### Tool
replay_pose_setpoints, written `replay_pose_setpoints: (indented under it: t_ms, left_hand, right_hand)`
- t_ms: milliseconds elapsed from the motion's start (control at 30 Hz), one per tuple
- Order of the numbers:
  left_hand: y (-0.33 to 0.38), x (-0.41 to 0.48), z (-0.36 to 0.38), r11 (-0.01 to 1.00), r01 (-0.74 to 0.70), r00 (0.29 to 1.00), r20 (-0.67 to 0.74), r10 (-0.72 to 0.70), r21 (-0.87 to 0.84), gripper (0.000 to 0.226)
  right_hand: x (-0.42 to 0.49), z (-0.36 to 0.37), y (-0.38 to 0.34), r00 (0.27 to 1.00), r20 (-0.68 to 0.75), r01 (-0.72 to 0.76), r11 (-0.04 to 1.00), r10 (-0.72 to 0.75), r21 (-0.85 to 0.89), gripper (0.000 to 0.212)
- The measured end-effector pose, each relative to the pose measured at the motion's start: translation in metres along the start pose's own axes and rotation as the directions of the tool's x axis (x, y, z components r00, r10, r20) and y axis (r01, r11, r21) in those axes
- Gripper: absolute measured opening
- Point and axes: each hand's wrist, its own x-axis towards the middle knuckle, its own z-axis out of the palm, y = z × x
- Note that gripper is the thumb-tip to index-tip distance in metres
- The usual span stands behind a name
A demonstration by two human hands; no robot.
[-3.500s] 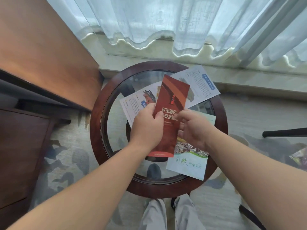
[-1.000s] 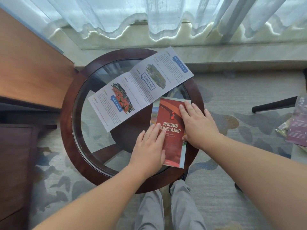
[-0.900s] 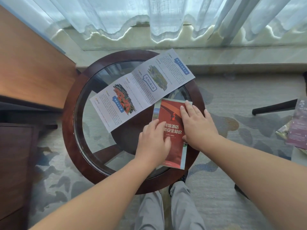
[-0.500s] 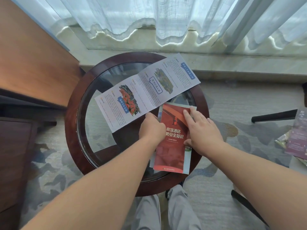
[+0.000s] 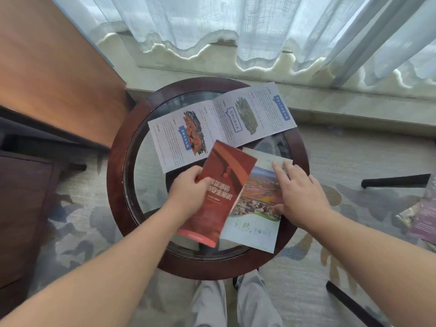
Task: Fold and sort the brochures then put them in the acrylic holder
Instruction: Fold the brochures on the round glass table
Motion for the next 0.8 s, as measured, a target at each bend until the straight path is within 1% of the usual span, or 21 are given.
replay_pose_setpoints:
  t_ms: [100, 200, 233, 300, 367, 433, 467, 500, 533, 567, 600, 633, 700, 733, 800]
  left_hand:
    - [-0.029, -0.013, -0.043, 1.000, 0.011, 0.999, 0.043, -0.011, 0.008, 0.011]
    - [-0.050, -0.020, -0.050, 0.991, 0.084, 0.995, 0.048, -0.089, 0.101, 0.012]
    - [-0.055, -0.020, -0.047, 0.984, 0.108, 0.994, 0.011, -0.110, 0.139, 0.012]
    - [-0.064, -0.015, -0.044, 0.963, 0.186, 0.978, -0.135, -0.161, 0.196, 0.012]
    - [-0.073, -0.011, -0.046, 0.936, 0.291, 0.931, -0.284, -0.229, 0.199, 0.012]
    - [-0.080, -0.014, -0.052, 0.906, 0.376, 0.880, -0.380, -0.284, 0.194, 0.009]
    - [-0.083, -0.017, -0.054, 0.889, 0.389, 0.864, -0.431, -0.260, 0.243, 0.015]
    - [-0.084, -0.021, -0.055, 0.867, 0.370, 0.864, -0.468, -0.188, 0.334, 0.027]
    - [-0.085, -0.024, -0.055, 0.841, 0.314, 0.878, -0.472, -0.081, 0.440, 0.038]
    - [-0.084, -0.026, -0.053, 0.805, 0.235, 0.901, -0.433, 0.030, 0.545, 0.044]
    - [-0.082, -0.027, -0.051, 0.765, 0.167, 0.920, -0.377, 0.105, 0.622, 0.045]
    - [-0.077, -0.025, -0.050, 0.740, 0.123, 0.928, -0.342, 0.151, 0.662, 0.043]
    - [-0.063, -0.017, -0.046, 0.737, 0.062, 0.914, -0.335, 0.228, 0.673, 0.038]
    - [-0.053, -0.010, -0.043, 0.748, 0.003, 0.903, -0.323, 0.283, 0.664, 0.037]
    - [-0.026, 0.009, -0.031, 0.731, -0.165, 0.887, -0.225, 0.404, 0.662, 0.043]
  right_hand:
    - [0.001, -0.004, -0.008, 1.000, -0.028, -0.003, 1.000, 0.003, 0.010, 0.106]
    - [0.004, -0.009, -0.029, 0.995, -0.089, 0.044, 0.997, -0.039, 0.056, 0.090]
    - [0.006, -0.010, -0.038, 0.992, -0.105, 0.073, 0.994, -0.065, 0.080, 0.085]
    - [0.009, -0.013, -0.057, 0.984, -0.128, 0.140, 0.983, -0.125, 0.117, 0.077]
    - [0.012, -0.014, -0.069, 0.976, -0.139, 0.186, 0.974, -0.168, 0.130, 0.073]
    - [0.016, -0.015, -0.074, 0.975, -0.136, 0.193, 0.974, -0.177, 0.120, 0.074]
    - [0.018, -0.016, -0.074, 0.976, -0.134, 0.187, 0.976, -0.171, 0.115, 0.075]
    - [0.021, -0.017, -0.075, 0.977, -0.133, 0.180, 0.977, -0.164, 0.113, 0.075]
    - [0.023, -0.019, -0.075, 0.979, -0.133, 0.173, 0.978, -0.157, 0.116, 0.074]
    - [0.026, -0.021, -0.077, 0.980, -0.133, 0.168, 0.978, -0.151, 0.122, 0.074]
    - [0.028, -0.023, -0.079, 0.980, -0.134, 0.164, 0.978, -0.147, 0.127, 0.073]
    - [0.030, -0.025, -0.082, 0.980, -0.135, 0.162, 0.978, -0.144, 0.132, 0.072]
    - [0.032, -0.027, -0.085, 0.982, -0.130, 0.158, 0.975, -0.138, 0.156, 0.072]
    - [0.033, -0.028, -0.085, 0.983, -0.124, 0.153, 0.973, -0.133, 0.172, 0.073]
    - [0.033, -0.028, -0.083, 0.987, -0.109, 0.136, 0.970, -0.115, 0.204, 0.073]
